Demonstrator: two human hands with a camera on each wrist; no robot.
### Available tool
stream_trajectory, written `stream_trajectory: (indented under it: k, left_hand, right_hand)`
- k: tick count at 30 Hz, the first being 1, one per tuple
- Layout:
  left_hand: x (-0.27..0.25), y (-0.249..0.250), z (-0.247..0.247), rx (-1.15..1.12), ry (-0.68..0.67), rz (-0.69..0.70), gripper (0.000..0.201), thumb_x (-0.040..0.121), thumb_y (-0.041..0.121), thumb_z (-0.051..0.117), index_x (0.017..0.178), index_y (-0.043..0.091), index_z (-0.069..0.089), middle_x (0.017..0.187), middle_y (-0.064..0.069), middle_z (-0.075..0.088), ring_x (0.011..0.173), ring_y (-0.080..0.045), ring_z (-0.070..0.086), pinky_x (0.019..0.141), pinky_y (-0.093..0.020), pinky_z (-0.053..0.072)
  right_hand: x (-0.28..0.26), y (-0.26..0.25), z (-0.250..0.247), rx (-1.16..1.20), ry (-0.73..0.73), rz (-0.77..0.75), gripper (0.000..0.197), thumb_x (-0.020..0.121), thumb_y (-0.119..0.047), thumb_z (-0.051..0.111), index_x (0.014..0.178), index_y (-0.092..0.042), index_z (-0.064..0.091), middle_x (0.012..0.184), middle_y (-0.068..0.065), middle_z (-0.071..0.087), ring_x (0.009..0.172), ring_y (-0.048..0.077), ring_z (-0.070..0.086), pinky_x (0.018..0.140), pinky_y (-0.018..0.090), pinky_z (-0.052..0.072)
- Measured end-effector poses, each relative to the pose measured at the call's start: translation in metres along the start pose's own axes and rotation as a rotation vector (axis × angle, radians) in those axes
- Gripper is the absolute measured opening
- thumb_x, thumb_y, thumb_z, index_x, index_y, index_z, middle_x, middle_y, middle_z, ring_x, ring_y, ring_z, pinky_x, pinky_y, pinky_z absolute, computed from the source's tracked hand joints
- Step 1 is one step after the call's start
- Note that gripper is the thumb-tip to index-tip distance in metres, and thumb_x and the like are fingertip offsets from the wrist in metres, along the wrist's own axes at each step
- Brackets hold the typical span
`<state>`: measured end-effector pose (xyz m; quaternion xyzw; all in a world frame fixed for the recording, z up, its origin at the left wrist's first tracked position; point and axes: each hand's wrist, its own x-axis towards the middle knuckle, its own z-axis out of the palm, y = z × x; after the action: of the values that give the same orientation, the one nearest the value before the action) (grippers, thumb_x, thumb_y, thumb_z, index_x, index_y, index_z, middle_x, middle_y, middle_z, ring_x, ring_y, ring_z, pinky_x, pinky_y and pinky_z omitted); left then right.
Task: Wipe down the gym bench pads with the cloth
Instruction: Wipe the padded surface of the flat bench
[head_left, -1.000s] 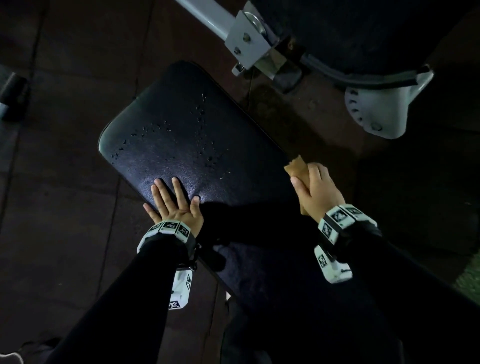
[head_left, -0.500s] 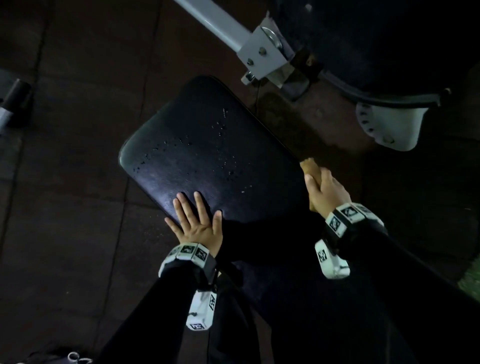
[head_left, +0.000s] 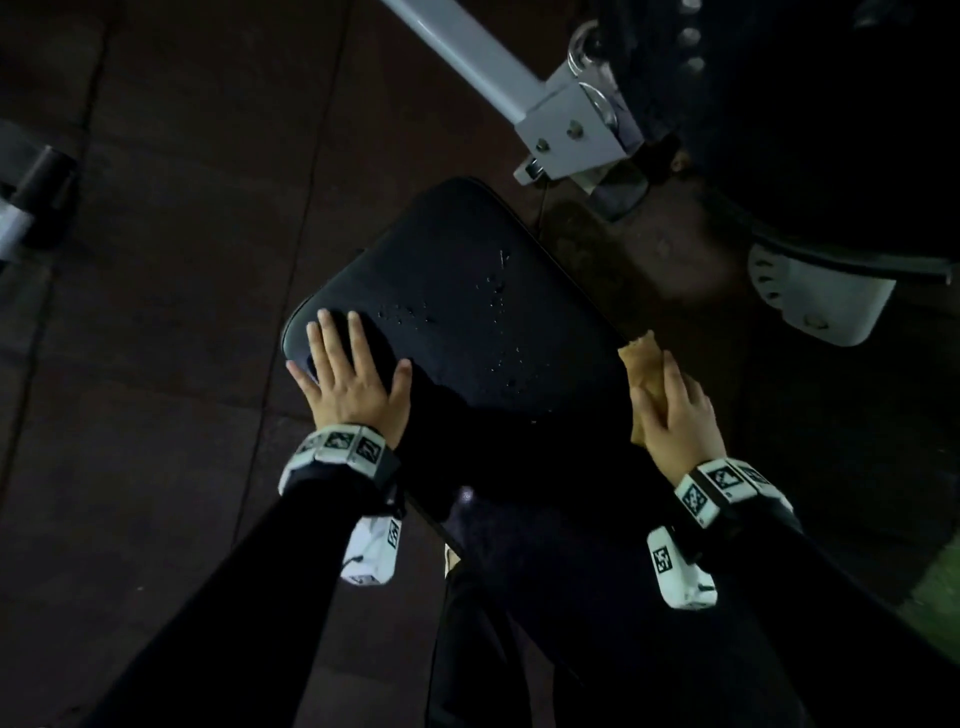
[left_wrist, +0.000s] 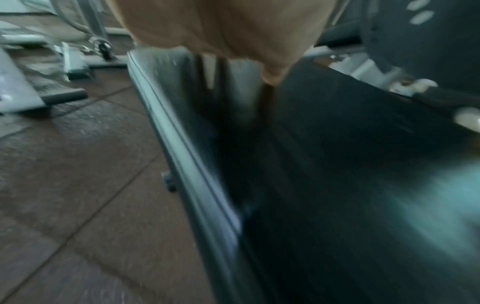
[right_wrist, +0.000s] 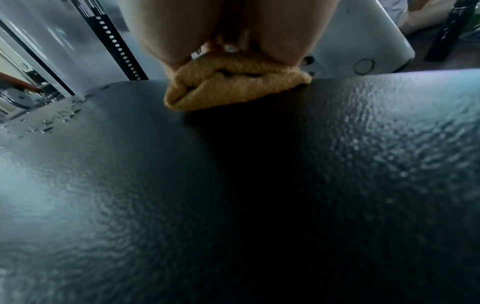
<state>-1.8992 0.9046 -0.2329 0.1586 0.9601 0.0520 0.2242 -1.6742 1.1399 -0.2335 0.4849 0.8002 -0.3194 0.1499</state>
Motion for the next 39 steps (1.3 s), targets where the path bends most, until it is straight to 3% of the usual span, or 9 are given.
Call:
stream_trajectory:
  k: [4, 11, 21, 25, 29, 32, 34, 37, 39]
  left_hand:
    - [0.016, -0.008, 0.003, -0.012, -0.131, -0.001, 0.086, 0.091, 0.064, 0.03, 0.149, 0.022, -0.017, 0.156, -0.006, -0.025, 0.143, -0.021, -0.024, 0.113, -0.048, -0.017]
    - [0.026, -0.01, 0.003, 0.032, -0.273, -0.043, 0.081, 0.087, 0.069, 0.017, 0.133, 0.032, -0.038, 0.15, -0.004, -0.039, 0.137, -0.019, -0.037, 0.105, -0.045, -0.028]
    - [0.023, -0.005, -0.007, 0.039, -0.338, -0.037, 0.077, 0.091, 0.067, 0.015, 0.131, 0.031, -0.04, 0.148, -0.005, -0.042, 0.136, -0.021, -0.039, 0.098, -0.045, -0.033]
    - [0.023, -0.006, -0.008, 0.028, -0.338, -0.039, 0.077, 0.09, 0.068, 0.015, 0.131, 0.031, -0.04, 0.148, -0.005, -0.043, 0.136, -0.021, -0.039, 0.1, -0.046, -0.032]
    - [0.021, -0.004, -0.009, 0.021, -0.321, -0.045, 0.079, 0.091, 0.066, 0.018, 0.135, 0.03, -0.036, 0.15, -0.005, -0.039, 0.138, -0.021, -0.035, 0.107, -0.049, -0.025]
    - [0.018, -0.001, -0.012, 0.022, -0.303, -0.047, 0.079, 0.092, 0.065, 0.021, 0.141, 0.03, -0.031, 0.151, -0.006, -0.037, 0.139, -0.021, -0.034, 0.108, -0.049, -0.023]
    - [0.017, 0.0, -0.014, 0.029, -0.305, -0.043, 0.079, 0.093, 0.064, 0.021, 0.142, 0.029, -0.03, 0.151, -0.006, -0.036, 0.139, -0.022, -0.033, 0.108, -0.049, -0.023]
    - [0.017, 0.002, -0.016, 0.041, -0.321, -0.045, 0.078, 0.094, 0.063, 0.02, 0.143, 0.027, -0.029, 0.151, -0.007, -0.037, 0.139, -0.022, -0.033, 0.109, -0.05, -0.022]
    - [0.018, 0.001, -0.016, 0.042, -0.334, -0.046, 0.078, 0.093, 0.064, 0.018, 0.142, 0.027, -0.031, 0.15, -0.007, -0.038, 0.139, -0.023, -0.034, 0.109, -0.05, -0.022]
  right_hand:
    - [0.01, -0.022, 0.004, 0.002, 0.015, 0.052, 0.061, 0.096, -0.041, 0.039, 0.149, -0.025, 0.013, 0.147, 0.012, 0.032, 0.132, 0.033, 0.031, 0.108, 0.044, 0.027]
    - [0.062, -0.112, 0.016, -0.048, 0.052, -0.172, 0.058, 0.099, -0.034, 0.034, 0.15, -0.022, 0.009, 0.156, 0.009, 0.017, 0.139, 0.031, 0.021, 0.114, 0.04, 0.015]
    - [0.128, -0.199, 0.022, -0.103, -0.076, -0.286, 0.057, 0.1, -0.034, 0.03, 0.15, -0.032, 0.003, 0.159, -0.004, -0.001, 0.145, 0.027, 0.004, 0.117, 0.04, 0.007]
    - [0.103, -0.186, 0.031, -0.242, -0.041, -0.496, 0.057, 0.099, -0.032, 0.034, 0.148, -0.038, 0.007, 0.159, -0.003, -0.007, 0.145, 0.03, -0.002, 0.115, 0.046, 0.006]
    - [0.039, -0.137, 0.05, -0.371, -0.022, -0.685, 0.057, 0.096, -0.03, 0.043, 0.147, -0.034, 0.017, 0.158, 0.001, 0.003, 0.144, 0.032, 0.008, 0.113, 0.048, 0.015]
    - [-0.003, -0.084, 0.054, -0.439, -0.054, -0.638, 0.057, 0.096, -0.036, 0.033, 0.148, -0.034, 0.011, 0.158, -0.001, 0.0, 0.143, 0.029, 0.005, 0.111, 0.05, 0.02]
    - [-0.013, -0.057, 0.045, -0.448, -0.054, -0.532, 0.056, 0.096, -0.041, 0.022, 0.147, -0.041, -0.002, 0.157, -0.009, -0.009, 0.143, 0.024, 0.0, 0.112, 0.049, 0.016]
    - [0.002, -0.054, 0.034, -0.377, -0.032, -0.421, 0.057, 0.098, -0.038, 0.02, 0.143, -0.047, -0.014, 0.154, -0.013, -0.019, 0.145, 0.024, -0.003, 0.115, 0.047, 0.008]
    - [0.025, -0.074, 0.032, -0.3, 0.015, -0.373, 0.059, 0.1, -0.033, 0.027, 0.144, -0.045, -0.009, 0.156, -0.009, -0.016, 0.145, 0.029, -0.001, 0.115, 0.046, 0.006]
